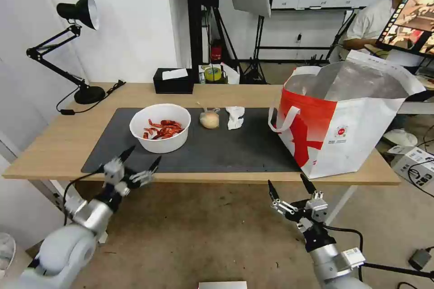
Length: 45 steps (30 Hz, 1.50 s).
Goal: Pick up the trash from the table and place it into the takeout bag.
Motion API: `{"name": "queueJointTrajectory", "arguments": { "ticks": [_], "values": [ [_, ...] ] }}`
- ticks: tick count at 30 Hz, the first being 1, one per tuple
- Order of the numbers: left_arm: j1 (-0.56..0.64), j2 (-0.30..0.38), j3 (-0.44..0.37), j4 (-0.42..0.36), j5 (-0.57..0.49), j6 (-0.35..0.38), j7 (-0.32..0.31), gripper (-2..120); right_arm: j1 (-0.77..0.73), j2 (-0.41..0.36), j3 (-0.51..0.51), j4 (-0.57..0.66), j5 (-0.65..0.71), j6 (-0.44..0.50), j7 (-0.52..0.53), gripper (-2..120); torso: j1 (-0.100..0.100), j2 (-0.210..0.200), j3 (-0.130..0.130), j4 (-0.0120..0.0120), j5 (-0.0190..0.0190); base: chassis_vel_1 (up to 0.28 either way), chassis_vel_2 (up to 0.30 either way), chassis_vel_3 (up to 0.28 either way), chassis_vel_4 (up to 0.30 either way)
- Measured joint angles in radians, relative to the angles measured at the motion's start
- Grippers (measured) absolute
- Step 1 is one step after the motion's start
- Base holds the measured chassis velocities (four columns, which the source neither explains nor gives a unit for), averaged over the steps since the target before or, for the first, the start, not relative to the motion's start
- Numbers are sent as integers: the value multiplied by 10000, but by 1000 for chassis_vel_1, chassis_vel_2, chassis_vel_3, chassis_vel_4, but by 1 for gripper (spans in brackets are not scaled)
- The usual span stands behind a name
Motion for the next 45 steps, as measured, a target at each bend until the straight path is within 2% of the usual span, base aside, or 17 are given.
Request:
{"name": "queueJointTrajectory", "arguments": {
  "ticks": [6,14,45],
  "values": [
    [820,-717,-582,193,401,-469,9,100,19,18,-45,-432,-144,296,15,100,0,0,1,0,3,0,0,0,0],
    [1094,-1128,-643,366,649,-737,77,100,-70,86,-139,-674,-200,318,36,100,1,0,1,0,3,0,0,0,0],
    [1043,-1150,-534,435,372,-772,355,100,-70,165,-389,-676,-266,224,27,100,2,-2,1,-1,2,0,0,0,0]
  ]
}}
